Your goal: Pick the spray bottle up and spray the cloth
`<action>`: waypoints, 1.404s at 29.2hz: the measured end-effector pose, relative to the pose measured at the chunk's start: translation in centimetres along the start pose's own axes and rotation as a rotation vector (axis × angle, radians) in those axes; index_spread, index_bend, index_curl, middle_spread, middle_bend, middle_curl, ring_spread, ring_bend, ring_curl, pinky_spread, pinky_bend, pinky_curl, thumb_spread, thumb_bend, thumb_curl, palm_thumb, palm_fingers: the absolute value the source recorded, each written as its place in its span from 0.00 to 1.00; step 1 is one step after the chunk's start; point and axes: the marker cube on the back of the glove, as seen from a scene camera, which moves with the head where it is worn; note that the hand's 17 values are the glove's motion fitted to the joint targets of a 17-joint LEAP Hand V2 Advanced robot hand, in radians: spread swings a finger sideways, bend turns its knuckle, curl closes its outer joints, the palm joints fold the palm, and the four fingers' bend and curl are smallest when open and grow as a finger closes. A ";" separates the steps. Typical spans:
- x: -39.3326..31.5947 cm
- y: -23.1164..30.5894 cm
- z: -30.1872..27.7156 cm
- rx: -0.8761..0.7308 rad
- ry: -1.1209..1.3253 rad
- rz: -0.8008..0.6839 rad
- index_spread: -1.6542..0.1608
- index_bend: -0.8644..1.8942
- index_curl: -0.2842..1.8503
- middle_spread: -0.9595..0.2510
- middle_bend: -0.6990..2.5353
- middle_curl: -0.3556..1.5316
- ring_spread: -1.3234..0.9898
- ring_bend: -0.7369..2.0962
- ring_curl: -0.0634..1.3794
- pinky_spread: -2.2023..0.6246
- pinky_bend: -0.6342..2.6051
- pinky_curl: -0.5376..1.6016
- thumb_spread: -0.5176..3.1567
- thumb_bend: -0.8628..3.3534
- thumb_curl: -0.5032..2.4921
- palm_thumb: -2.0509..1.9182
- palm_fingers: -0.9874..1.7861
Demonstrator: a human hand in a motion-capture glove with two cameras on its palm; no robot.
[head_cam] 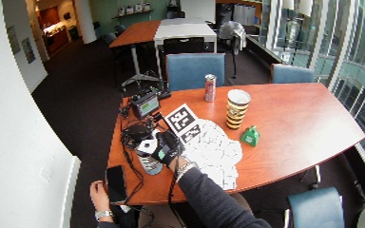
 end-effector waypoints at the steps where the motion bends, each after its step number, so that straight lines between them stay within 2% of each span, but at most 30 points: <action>1: 0.1 0.2 0.0 0.000 0.003 0.004 0.74 0.37 0.40 0.57 0.33 0.43 0.47 0.42 0.35 0.69 0.32 0.43 0.25 0.19 0.42 0.75 0.78; 4: 0.0 0.6 -0.1 0.004 0.003 0.008 0.74 0.36 0.39 0.57 0.32 0.43 0.48 0.43 0.35 0.70 0.31 0.43 0.27 0.19 0.41 0.75 0.77; 9: -0.3 1.2 -0.9 0.030 0.007 0.001 0.72 0.29 0.33 0.61 0.32 0.43 0.49 0.43 0.37 0.76 0.32 0.44 0.32 0.19 0.39 0.74 0.62; 12: -0.4 1.5 -2.0 0.048 0.036 -0.003 0.71 0.29 0.31 0.64 0.31 0.42 0.51 0.43 0.36 0.79 0.33 0.45 0.33 0.19 0.38 0.72 0.55; 17: -0.6 2.3 -4.0 0.053 0.125 -0.012 0.70 0.32 0.27 0.67 0.30 0.41 0.52 0.41 0.33 0.82 0.35 0.44 0.35 0.19 0.36 0.71 0.50; 26: -1.6 7.3 -6.6 -0.125 0.475 -0.019 0.71 0.32 0.22 0.71 0.28 0.39 0.54 0.41 0.31 0.85 0.37 0.44 0.36 0.19 0.33 0.68 0.42; 41: -3.8 15.8 -7.6 -0.245 0.815 -0.160 0.71 0.37 0.24 0.67 0.28 0.38 0.55 0.39 0.28 0.86 0.34 0.42 0.38 0.19 0.30 0.66 0.44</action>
